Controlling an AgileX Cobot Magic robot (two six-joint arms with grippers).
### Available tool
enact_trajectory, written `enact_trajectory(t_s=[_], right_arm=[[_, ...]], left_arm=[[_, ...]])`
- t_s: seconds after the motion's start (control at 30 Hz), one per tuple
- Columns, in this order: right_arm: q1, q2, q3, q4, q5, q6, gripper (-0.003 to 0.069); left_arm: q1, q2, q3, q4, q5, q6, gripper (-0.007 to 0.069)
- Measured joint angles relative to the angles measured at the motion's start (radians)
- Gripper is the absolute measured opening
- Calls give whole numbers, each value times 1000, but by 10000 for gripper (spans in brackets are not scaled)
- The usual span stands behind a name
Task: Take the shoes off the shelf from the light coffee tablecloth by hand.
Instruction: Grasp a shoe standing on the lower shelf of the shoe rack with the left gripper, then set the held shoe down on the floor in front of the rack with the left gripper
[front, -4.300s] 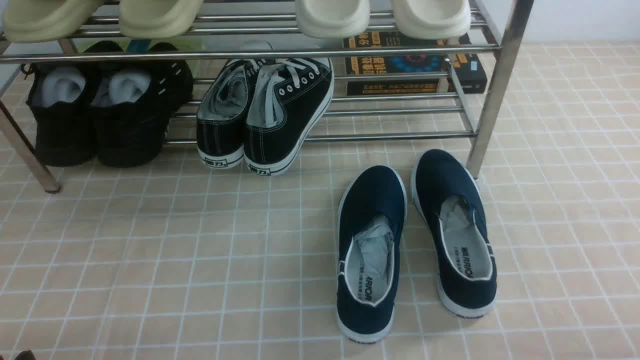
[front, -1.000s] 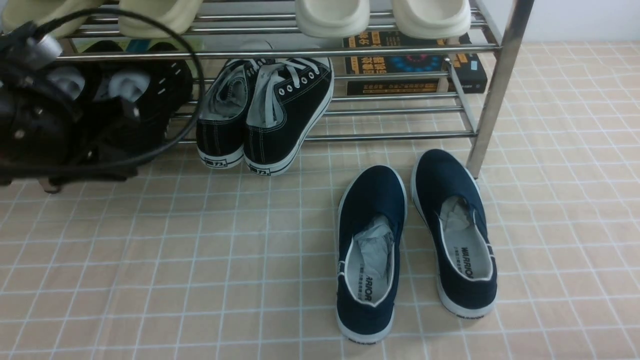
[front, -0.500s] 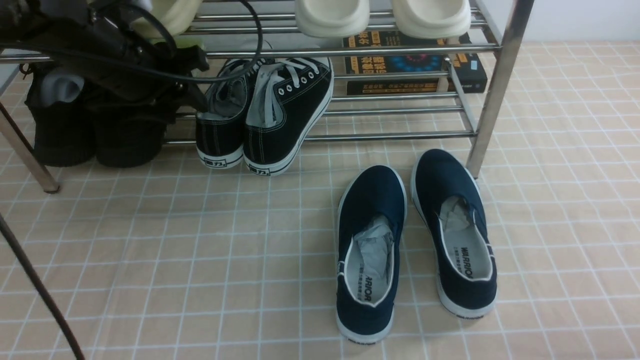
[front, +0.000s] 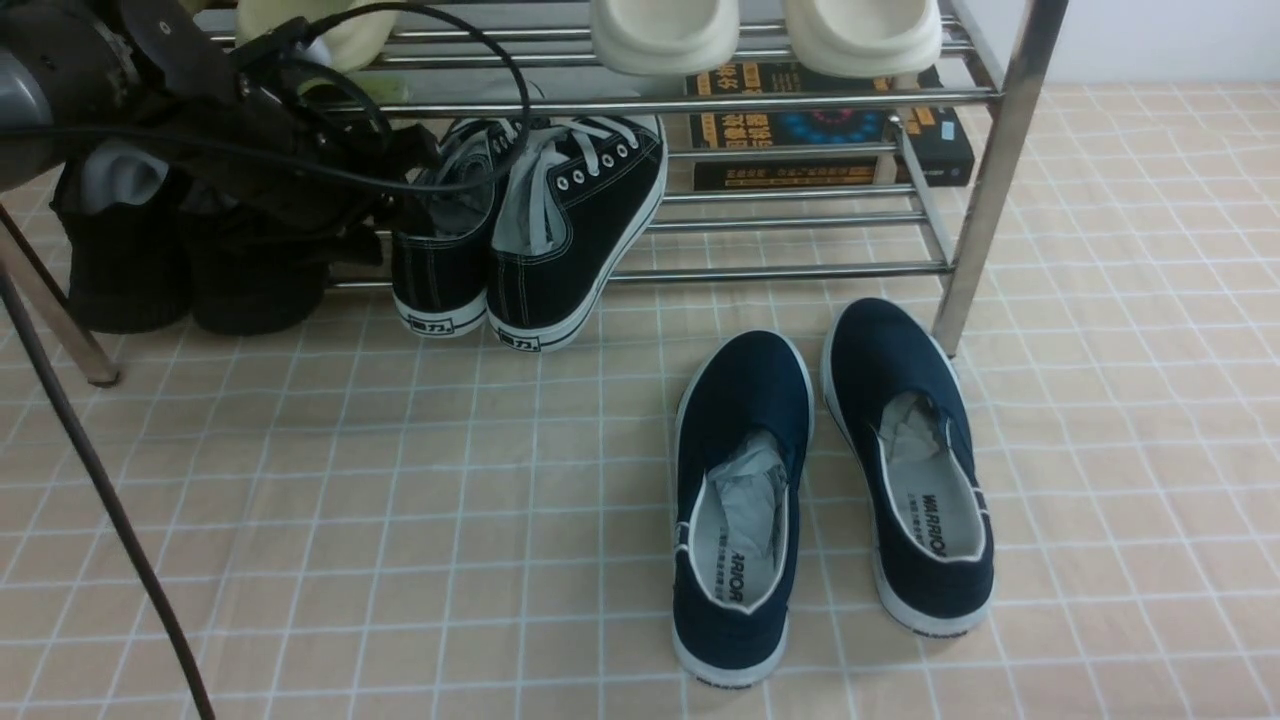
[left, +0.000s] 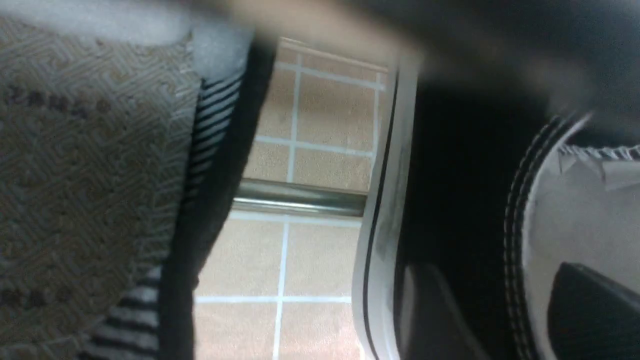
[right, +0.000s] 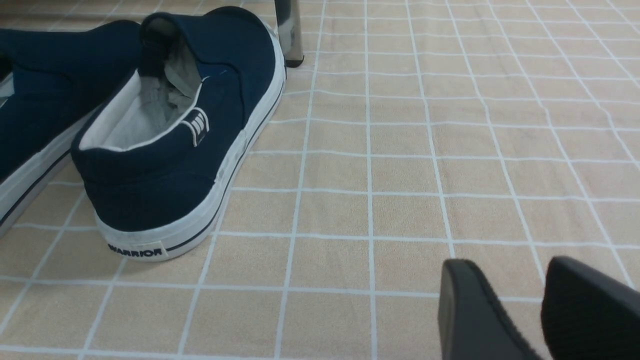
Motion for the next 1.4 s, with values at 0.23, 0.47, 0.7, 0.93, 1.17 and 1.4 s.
enact_trajectory(t_s=[0.23,0.47,0.7,0.93,1.17,1.4], right_arm=[[0,0,3,43,-25,48,239],[0,0,10,346,-84,286,239],[0,0,10,492,-96,347,239],[0,0,9,589,-69,299,237],[0,8,-179,614,41,161,18],[0,184,-469,543,257,-18,-3]], left_arm=[[0,8,-8,3,-6,11,39],[0,-14,-8,10,59,17,14],[0,-91,-1,28,188,6,15],[1,-198,2,43,282,-1,18],[1,-329,2,53,341,-3,20],[1,-488,9,52,413,-13,21]])
